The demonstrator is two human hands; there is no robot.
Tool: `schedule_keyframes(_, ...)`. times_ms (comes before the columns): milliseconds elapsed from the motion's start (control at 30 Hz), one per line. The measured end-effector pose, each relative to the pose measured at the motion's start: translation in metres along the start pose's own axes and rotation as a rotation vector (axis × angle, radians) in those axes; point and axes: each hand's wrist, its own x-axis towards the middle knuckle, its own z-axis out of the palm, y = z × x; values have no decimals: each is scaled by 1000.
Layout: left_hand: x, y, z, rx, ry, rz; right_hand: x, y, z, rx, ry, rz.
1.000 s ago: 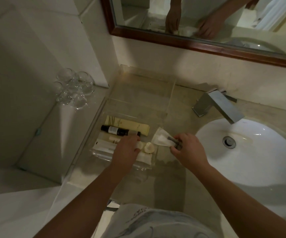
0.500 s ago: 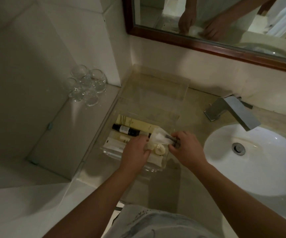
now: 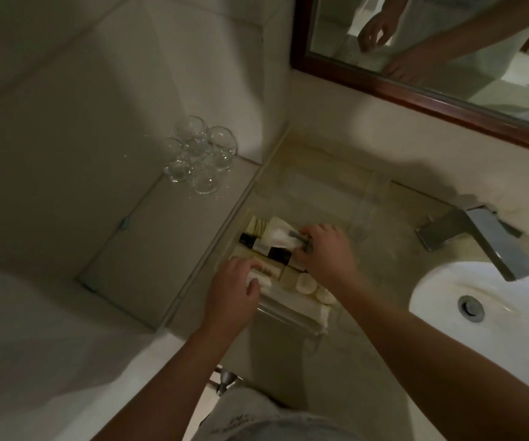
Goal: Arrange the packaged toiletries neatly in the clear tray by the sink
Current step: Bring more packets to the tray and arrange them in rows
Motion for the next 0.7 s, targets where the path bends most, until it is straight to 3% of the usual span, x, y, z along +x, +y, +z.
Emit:
schedule_keyframes(233, 23, -10, -14, 63, -64, 48, 25, -23, 15, -87, -13, -55)
schedule_keyframes(500, 62, 5, 13, 338, -376, 152, -10, 3, 13, -105, 41, -23)
schedule_keyframes(700, 64, -2, 21, 428, -486, 178, -19, 7, 12, -40, 26, 15)
